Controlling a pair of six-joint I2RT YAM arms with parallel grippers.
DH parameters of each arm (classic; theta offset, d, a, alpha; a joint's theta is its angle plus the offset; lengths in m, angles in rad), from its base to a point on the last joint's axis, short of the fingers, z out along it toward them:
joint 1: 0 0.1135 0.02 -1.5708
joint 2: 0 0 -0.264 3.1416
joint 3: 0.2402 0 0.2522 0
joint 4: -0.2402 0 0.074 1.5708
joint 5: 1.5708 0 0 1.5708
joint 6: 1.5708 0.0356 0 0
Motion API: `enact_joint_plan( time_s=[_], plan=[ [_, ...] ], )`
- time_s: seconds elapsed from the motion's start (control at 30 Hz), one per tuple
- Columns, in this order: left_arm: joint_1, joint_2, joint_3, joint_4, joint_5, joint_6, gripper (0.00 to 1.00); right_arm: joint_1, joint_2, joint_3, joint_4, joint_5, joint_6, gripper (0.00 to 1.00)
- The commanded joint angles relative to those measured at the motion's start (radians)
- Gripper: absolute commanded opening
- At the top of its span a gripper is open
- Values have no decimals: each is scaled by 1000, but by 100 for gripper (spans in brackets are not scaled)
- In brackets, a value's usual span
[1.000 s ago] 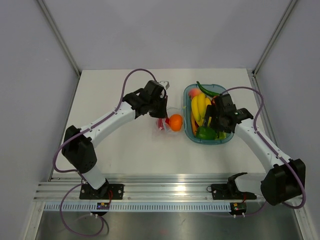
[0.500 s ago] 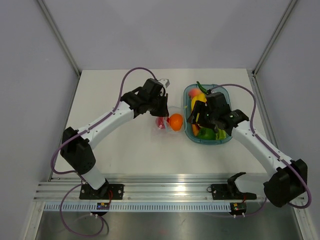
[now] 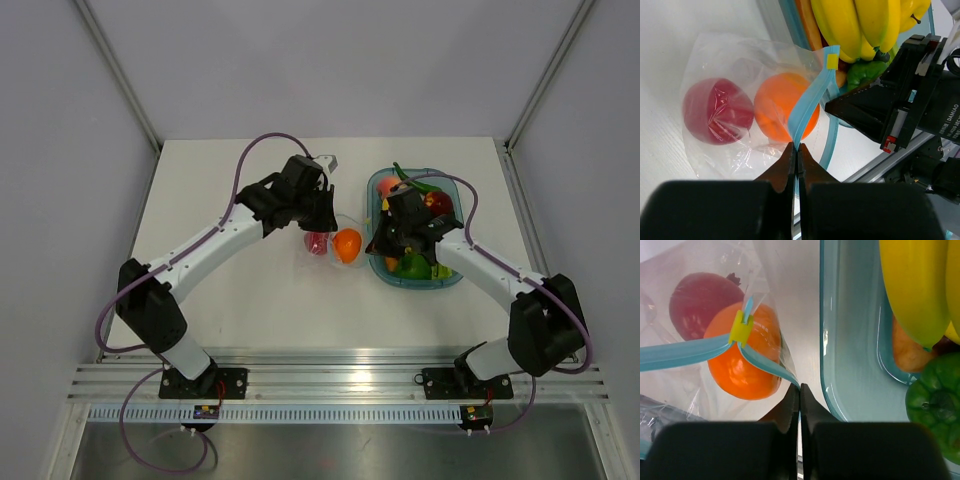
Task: Place the food in the zip-top bag and seal the zipper
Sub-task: Adjust the zipper food storage bag at the center of the board.
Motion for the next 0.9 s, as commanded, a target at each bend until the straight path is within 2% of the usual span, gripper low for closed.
enact_joint_plan(
  time_s=[0.0, 0.23, 0.33, 0.5, 0.57, 0.67, 0.87],
  plan=[
    [11, -46, 39, -3, -8, 9, 0, 12, -63, 35, 30, 10, -10, 0],
    [62, -88, 102, -127, -122, 70, 0, 75, -150, 245, -61, -24, -50, 0],
    [62, -93, 105, -151, -185, 81, 0, 78, -153, 253, -32, -25, -40, 0],
    [66, 7, -30, -92, -209, 64, 0, 78, 72, 212, -18, 25, -45, 0],
    [66, 47, -70, -96, -199, 61, 0, 78, 153, 210, -16, 51, -48, 0],
    [66, 39, -76, -107, -182, 69, 0, 78, 143, 235, -39, 62, -59, 0],
    [66, -128, 119, -185, -35, 89, 0, 78, 0, 372, -116, 64, -100, 0]
  ],
)
